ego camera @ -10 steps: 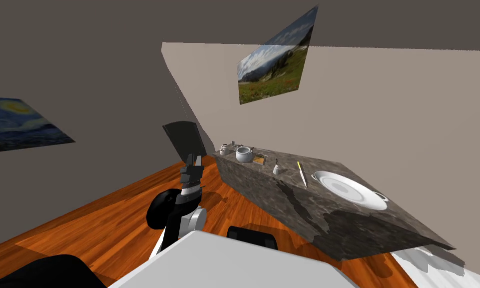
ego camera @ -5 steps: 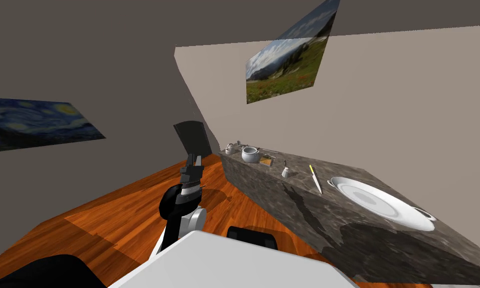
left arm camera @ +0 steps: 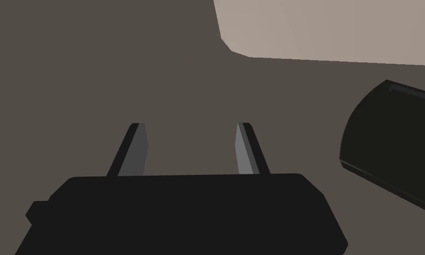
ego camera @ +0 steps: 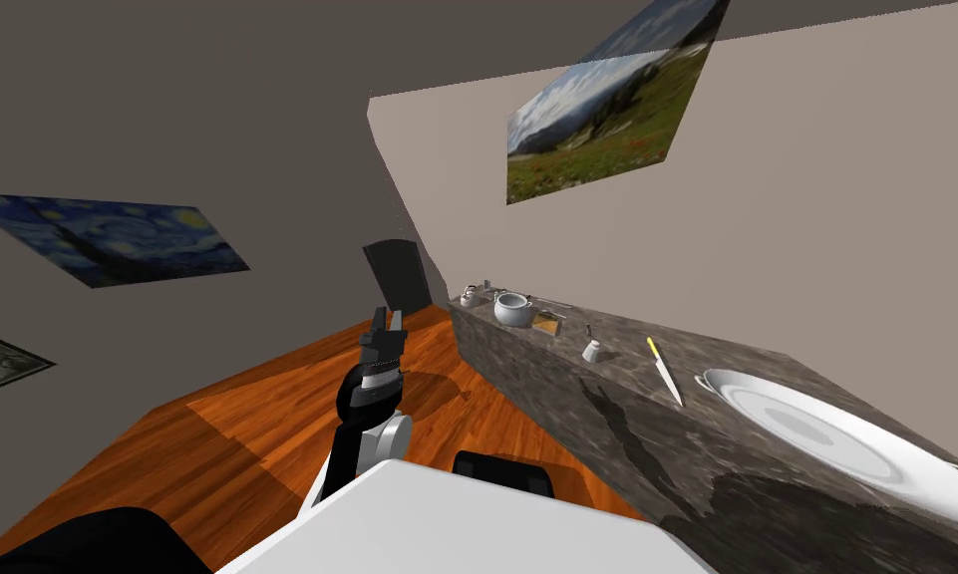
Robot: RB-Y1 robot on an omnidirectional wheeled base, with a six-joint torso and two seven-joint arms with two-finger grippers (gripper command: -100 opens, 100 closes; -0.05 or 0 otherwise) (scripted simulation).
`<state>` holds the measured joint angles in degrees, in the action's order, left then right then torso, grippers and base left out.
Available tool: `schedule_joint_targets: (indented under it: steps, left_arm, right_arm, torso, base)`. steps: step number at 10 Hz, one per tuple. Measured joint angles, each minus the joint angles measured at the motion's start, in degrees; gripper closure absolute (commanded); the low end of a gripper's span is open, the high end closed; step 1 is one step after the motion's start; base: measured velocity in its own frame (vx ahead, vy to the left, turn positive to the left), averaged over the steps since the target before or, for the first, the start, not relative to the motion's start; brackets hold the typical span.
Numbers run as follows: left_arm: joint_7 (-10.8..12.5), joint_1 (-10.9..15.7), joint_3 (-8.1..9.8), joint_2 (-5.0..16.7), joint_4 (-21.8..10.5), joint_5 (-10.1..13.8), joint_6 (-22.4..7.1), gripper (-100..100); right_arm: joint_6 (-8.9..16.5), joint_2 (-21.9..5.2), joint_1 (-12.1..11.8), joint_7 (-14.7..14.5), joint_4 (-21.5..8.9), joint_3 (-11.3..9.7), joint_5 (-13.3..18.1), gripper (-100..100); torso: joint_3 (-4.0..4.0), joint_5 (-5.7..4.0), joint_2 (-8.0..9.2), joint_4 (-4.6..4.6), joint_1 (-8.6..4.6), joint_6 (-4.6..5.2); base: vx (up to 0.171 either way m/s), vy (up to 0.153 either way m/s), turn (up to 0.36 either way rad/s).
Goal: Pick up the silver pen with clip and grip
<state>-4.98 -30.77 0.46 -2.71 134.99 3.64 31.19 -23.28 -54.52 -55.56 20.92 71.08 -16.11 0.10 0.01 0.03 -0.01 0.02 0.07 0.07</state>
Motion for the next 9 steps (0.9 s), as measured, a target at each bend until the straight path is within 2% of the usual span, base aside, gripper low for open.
schedule_joint_targets:
  steps: [1, 2, 3, 5, 6, 8, 9]
  left_arm:
    - [0.0, 0.01, -0.01, 0.0, 0.0, 0.0, 0.0, 0]
    - [0.0, 0.0, 0.0, 0.0, 0.0, 0.0, 0.0, 0]
    - [0.0, 0.0, 0.0, 0.0, 0.0, 0.0, 0.0, 0]
    - [0.0, 0.0, 0.0, 0.0, 0.0, 0.0, 0.0, 0]
    - [0.0, 0.0, -0.01, 0.0, 0.0, 0.0, 0.0, 0]
    - [0.0, 0.0, 0.0, 0.0, 0.0, 0.0, 0.0, 0]
    - [0.0, 0.0, 0.0, 0.0, 0.0, 0.0, 0.0, 0]
  right_arm:
    - [-0.55, -1.29, -0.83, 0.43, -1.9, -0.04, 0.32, -100]
    - [0.01, -2.0, -0.79, 0.84, -3.11, -0.25, 0.56, -100]
    - [0.23, -2.31, -1.05, 1.0, -3.76, -0.18, 0.58, -100]
    - [-0.04, -4.69, -1.87, 2.13, -6.87, -0.33, 1.04, -100]
    - [0.77, -7.25, -4.58, 2.95, -5.62, 0.69, 0.93, -100]
    - [-0.25, -7.07, -3.39, 3.24, -9.06, 0.02, 1.66, -100]
    - [-0.31, -7.19, -3.11, 3.34, -10.3, -0.22, 1.71, -100]
  torso:
    - [-0.03, 0.02, -0.06, 0.0, 0.12, -0.1]
    - [-0.05, 0.02, -0.1, -0.02, 0.14, -0.02]
    - [-0.03, 0.01, -0.05, -0.01, 0.05, 0.0]
    - [-0.13, 0.03, -0.22, -0.05, 0.12, -0.02]
    - [-0.16, 0.07, -0.28, -0.06, 0.28, -0.1]
    - [-0.04, 0.0, -0.06, -0.01, 0.02, 0.03]
    - [0.04, -0.04, 0.07, 0.02, -0.13, 0.0]
  base:
    - [0.043, 0.093, 0.152]
    - [0.028, 0.052, -0.039]
    - [0.073, 0.098, 0.354]
    - [0.078, 0.106, 0.229]
    - [0.069, 0.098, 0.143]
    - [0.012, 0.014, -0.036]
    - [0.046, 0.045, 0.332]
